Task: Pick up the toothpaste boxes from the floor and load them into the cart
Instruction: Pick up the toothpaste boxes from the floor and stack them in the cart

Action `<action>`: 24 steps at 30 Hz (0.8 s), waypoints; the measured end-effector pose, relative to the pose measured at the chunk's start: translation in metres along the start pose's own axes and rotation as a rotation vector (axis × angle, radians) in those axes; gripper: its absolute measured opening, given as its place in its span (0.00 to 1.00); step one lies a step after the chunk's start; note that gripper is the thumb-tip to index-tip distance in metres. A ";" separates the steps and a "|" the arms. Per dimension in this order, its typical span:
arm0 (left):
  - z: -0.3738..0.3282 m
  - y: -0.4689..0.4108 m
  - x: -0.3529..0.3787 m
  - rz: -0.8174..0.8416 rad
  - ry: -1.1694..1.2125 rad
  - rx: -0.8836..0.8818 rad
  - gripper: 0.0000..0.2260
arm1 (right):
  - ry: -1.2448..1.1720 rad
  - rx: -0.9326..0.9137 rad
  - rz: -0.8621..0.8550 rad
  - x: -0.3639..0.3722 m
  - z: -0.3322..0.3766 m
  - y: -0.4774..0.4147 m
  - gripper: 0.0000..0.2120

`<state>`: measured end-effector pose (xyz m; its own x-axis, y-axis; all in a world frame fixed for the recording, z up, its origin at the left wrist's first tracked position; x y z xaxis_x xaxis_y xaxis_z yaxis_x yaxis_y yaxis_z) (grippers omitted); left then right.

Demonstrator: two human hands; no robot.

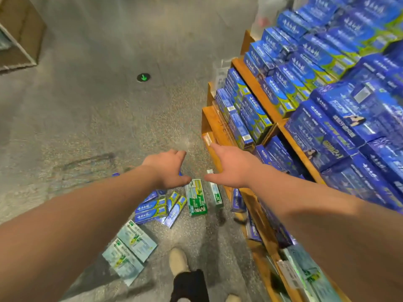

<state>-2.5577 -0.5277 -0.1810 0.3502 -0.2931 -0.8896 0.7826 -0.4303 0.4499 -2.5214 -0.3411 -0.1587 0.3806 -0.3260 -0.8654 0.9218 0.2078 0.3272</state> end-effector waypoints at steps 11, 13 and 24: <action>0.019 -0.200 0.166 0.103 0.077 -0.040 0.36 | -0.148 0.240 0.162 0.152 -0.130 -0.170 0.47; 0.018 -0.231 0.207 0.131 0.105 -0.068 0.34 | -0.164 0.242 0.168 0.190 -0.156 -0.199 0.46; -0.012 -0.362 0.442 0.237 0.323 -0.265 0.31 | -0.259 0.333 0.183 0.425 -0.289 -0.309 0.35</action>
<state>-2.6797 -0.4913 -0.7380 0.6445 -0.0583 -0.7624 0.7510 -0.1390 0.6455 -2.6661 -0.2775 -0.7371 0.5060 -0.5404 -0.6723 0.7948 -0.0106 0.6067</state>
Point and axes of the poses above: each hand's wrist, its own y-axis away from the middle knuckle, its own x-axis out of the palm, z = x × y, the point moved 4 cm from there along -y, towards the middle knuckle, and after that the axes turned 8 degrees about -y, right-handed, at the moved point
